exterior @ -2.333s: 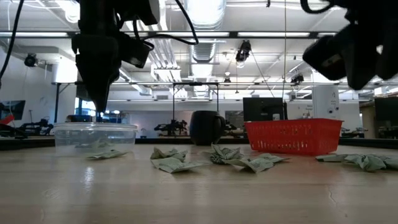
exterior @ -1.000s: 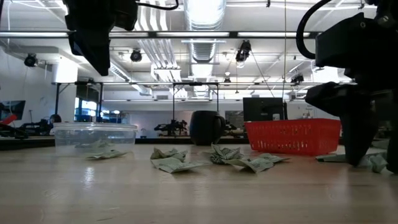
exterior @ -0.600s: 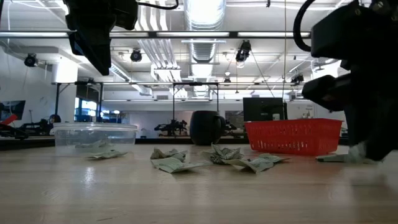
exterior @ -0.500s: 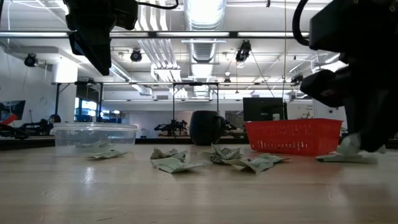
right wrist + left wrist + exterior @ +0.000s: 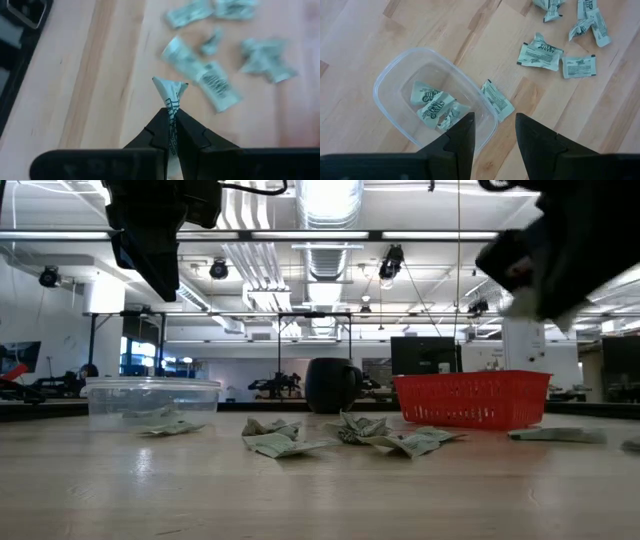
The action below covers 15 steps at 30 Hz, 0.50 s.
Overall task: Pick and place items into bin
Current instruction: Put the stevia packet into the red basket
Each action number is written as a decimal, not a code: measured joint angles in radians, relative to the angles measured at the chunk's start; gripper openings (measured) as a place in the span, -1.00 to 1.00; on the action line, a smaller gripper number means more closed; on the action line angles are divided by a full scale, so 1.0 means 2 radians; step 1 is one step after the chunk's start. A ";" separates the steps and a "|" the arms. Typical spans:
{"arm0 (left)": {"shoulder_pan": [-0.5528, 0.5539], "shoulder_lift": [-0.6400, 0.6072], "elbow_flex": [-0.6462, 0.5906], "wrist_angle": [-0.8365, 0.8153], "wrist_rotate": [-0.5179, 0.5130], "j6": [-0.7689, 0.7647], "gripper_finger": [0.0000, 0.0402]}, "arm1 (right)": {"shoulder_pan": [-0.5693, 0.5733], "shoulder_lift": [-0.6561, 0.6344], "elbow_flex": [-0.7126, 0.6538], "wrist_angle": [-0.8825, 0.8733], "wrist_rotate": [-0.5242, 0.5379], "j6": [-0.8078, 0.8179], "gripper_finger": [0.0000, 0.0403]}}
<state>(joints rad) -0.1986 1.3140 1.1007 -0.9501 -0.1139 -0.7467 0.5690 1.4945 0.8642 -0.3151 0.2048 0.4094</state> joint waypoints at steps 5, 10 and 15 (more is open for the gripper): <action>0.000 0.000 0.000 0.000 -0.001 0.000 -0.39 | 0.000 -0.038 0.000 -0.041 0.066 0.001 -0.93; 0.000 0.000 0.000 0.004 -0.001 0.000 -0.39 | -0.003 -0.065 0.000 -0.112 0.130 0.005 -0.93; 0.000 0.000 -0.001 0.018 -0.003 0.000 -0.39 | -0.026 -0.074 0.000 -0.180 0.174 0.031 -0.94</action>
<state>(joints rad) -0.1993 1.3140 1.0992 -0.9140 -0.1199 -0.7471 0.5175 1.3472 0.8636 -0.6761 0.5532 0.4721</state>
